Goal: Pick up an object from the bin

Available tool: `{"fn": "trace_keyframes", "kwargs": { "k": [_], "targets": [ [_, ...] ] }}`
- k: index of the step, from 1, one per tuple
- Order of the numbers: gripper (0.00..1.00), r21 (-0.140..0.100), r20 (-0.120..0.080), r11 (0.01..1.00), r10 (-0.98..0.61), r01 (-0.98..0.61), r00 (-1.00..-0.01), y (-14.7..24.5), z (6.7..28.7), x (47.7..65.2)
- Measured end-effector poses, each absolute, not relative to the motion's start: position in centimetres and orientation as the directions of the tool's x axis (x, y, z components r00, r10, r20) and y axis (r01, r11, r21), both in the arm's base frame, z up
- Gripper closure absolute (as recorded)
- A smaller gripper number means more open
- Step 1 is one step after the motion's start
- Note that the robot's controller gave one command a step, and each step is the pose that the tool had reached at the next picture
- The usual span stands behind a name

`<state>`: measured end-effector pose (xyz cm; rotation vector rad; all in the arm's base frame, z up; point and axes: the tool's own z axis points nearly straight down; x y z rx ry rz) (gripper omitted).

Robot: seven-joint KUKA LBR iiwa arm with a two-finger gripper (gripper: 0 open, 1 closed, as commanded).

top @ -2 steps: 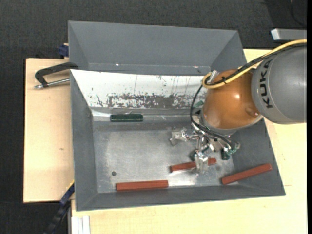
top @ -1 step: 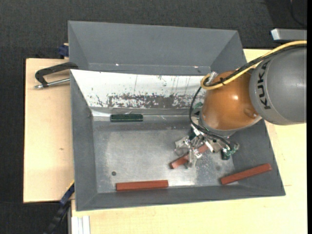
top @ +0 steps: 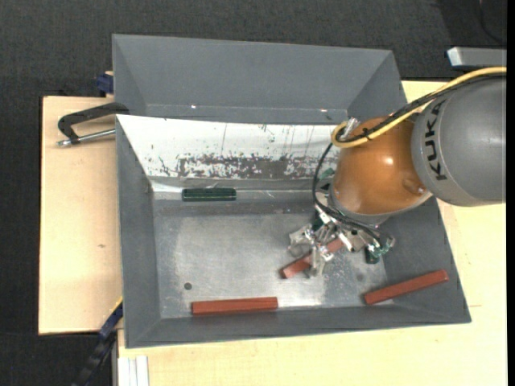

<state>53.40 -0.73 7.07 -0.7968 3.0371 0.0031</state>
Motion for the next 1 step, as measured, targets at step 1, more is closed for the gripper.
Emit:
{"fn": "trace_keyframes", "kwargs": {
  "k": [1],
  "targets": [
    [1.00,-0.006,-0.012,0.880,-0.475,-0.475,-0.880,-0.79,25.06,53.91]
  ]
}}
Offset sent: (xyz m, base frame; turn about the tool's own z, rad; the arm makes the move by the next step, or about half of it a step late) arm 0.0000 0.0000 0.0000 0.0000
